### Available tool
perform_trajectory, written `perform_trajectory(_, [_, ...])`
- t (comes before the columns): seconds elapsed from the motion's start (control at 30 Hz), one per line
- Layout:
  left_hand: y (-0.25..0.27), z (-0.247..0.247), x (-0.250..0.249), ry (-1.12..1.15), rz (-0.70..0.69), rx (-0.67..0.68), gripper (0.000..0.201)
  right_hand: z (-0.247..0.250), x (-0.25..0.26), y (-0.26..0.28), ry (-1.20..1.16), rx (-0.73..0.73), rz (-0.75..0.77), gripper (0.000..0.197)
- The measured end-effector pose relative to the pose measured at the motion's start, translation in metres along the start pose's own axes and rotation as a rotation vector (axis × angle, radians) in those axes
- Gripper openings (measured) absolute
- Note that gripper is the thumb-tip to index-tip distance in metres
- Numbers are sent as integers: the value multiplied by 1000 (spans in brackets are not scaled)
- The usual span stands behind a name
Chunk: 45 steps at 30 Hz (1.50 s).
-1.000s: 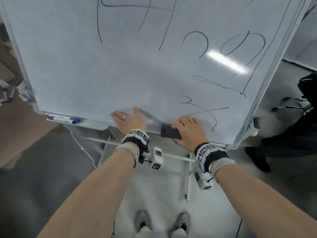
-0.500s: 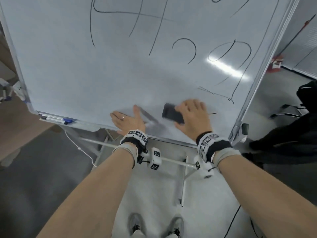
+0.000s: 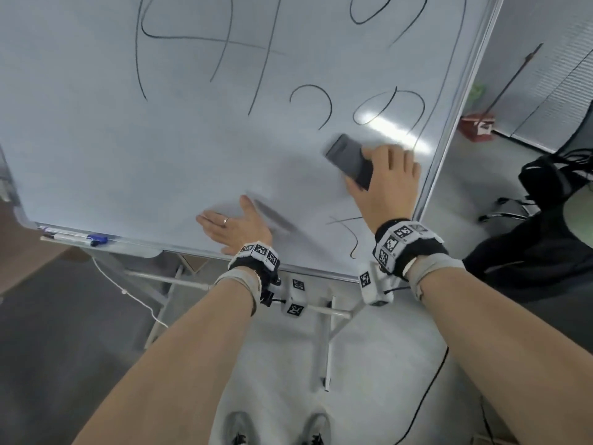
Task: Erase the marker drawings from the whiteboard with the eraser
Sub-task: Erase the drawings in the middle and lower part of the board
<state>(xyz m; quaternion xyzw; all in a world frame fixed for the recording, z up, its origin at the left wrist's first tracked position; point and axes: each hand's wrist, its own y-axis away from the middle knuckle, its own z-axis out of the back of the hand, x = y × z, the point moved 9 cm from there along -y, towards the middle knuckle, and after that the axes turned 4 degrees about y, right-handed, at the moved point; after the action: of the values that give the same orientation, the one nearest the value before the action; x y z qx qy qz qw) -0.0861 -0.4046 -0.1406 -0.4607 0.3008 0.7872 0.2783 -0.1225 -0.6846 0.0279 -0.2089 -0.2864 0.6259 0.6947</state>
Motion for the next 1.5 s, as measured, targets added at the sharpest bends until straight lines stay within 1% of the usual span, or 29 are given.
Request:
perform_trajectory(0.07, [2, -3, 4, -16, -30, 1, 91, -23, 10, 32, -52, 141, 108, 47])
perform_trajectory(0.17, [5, -6, 10, -58, -66, -15, 90, -60, 30, 103, -33, 399, 328, 50])
perform_trajectory(0.2, [6, -6, 12, -70, -68, -24, 90, -67, 32, 122, -15, 457, 370, 51])
perform_trajectory(0.27, [8, -7, 13, -90, -68, -30, 89, -68, 30, 135, 26, 489, 401, 50])
perform_trajectory(0.33, [13, -8, 13, -93, -61, -19, 90, -53, 22, 117, 50, 420, 374, 48])
perform_trajectory(0.37, [16, -10, 11, -90, -59, -10, 90, -42, 14, 100, 58, 362, 321, 47])
perform_trajectory(0.5, [28, -15, -7, -53, -62, 7, 89, 10, -31, 19, 109, 82, 5, 43])
perform_trajectory(0.53, [30, -15, -12, -41, -59, 4, 89, 17, -39, 7, 111, 41, -41, 42])
perform_trajectory(0.6, [30, -16, -16, -35, -62, -1, 89, 18, -45, 2, 103, 36, -67, 44])
perform_trajectory(0.67, [29, -17, -13, -50, -76, -6, 88, 6, -39, 20, 91, 100, -11, 46])
perform_trajectory(0.7, [29, -18, -9, -60, -86, -5, 88, -5, -32, 38, 100, 164, 56, 46])
perform_trajectory(0.8, [34, -21, 2, -126, -140, 3, 88, -45, -7, 110, 173, 420, 350, 52])
perform_trajectory(0.83, [37, -22, 4, -149, -156, 2, 87, -55, -4, 131, 179, 480, 416, 52])
perform_trajectory(0.87, [39, -23, 6, -166, -166, 1, 87, -61, -4, 144, 181, 516, 449, 51])
perform_trajectory(0.93, [43, -25, 9, -183, -168, -7, 87, -64, -6, 152, 203, 537, 467, 49])
perform_trajectory(1.0, [46, -24, 7, -172, -155, -16, 87, -56, -11, 142, 230, 510, 451, 51])
perform_trajectory(1.03, [47, -24, 3, -154, -150, -11, 87, -48, -17, 130, 238, 472, 404, 51])
perform_trajectory(1.17, [57, -24, -20, -87, -142, 4, 84, -7, -58, 60, 199, 249, 91, 49])
perform_trajectory(1.27, [61, -20, -42, -21, -137, 6, 82, 13, -83, 14, 183, 181, -28, 47])
perform_trajectory(1.33, [61, -18, -56, 0, -140, 14, 81, 17, -91, -2, 152, 174, -69, 46])
perform_trajectory(1.4, [60, -18, -65, 8, -145, 28, 81, 13, -91, 0, 96, 194, -83, 45])
perform_trajectory(1.43, [60, -18, -67, 9, -146, 33, 82, 6, -88, 7, 51, 230, -68, 45])
perform_trajectory(1.5, [60, -20, -67, 1, -147, 32, 82, -12, -75, 32, -10, 337, 24, 46])
